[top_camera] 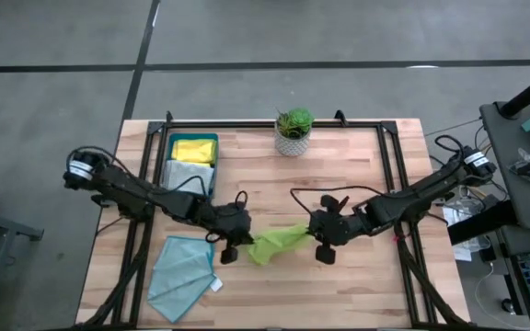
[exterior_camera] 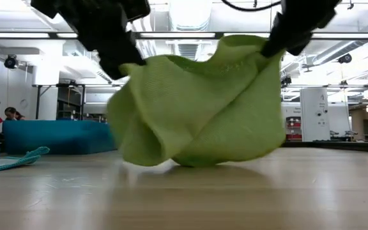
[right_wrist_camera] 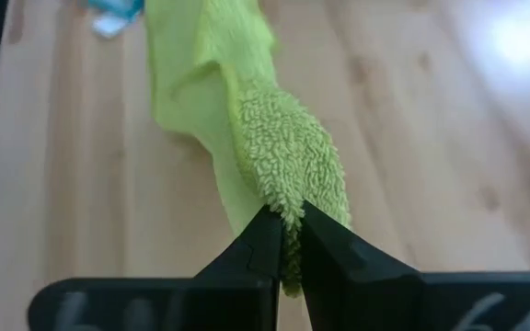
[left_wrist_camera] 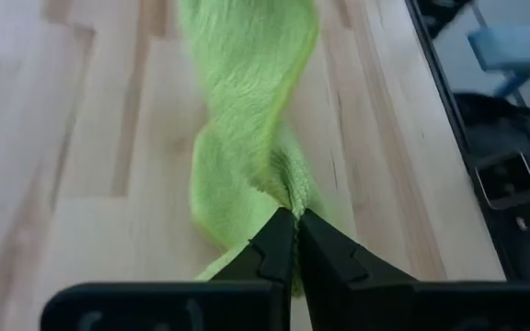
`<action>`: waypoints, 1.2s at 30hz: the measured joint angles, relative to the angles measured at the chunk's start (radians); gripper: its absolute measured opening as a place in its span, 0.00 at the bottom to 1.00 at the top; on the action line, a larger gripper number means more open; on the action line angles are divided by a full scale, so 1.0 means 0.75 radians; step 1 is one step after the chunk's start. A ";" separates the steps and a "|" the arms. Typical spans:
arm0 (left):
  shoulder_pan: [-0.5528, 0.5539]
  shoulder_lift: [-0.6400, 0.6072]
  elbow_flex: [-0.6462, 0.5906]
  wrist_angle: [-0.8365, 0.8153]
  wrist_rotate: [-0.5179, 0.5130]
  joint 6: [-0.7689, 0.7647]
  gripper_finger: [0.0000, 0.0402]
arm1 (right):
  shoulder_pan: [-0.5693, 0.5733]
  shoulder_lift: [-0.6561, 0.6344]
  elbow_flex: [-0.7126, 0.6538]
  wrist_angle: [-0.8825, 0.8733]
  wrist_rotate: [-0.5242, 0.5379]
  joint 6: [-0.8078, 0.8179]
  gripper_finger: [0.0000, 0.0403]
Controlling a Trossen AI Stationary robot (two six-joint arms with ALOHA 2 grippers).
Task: Fold microfiber towels
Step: Fold the green towel
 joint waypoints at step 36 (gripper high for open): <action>-0.018 0.264 0.020 0.158 -0.020 -0.059 0.02 | -0.074 0.209 -0.215 0.033 0.009 0.150 0.33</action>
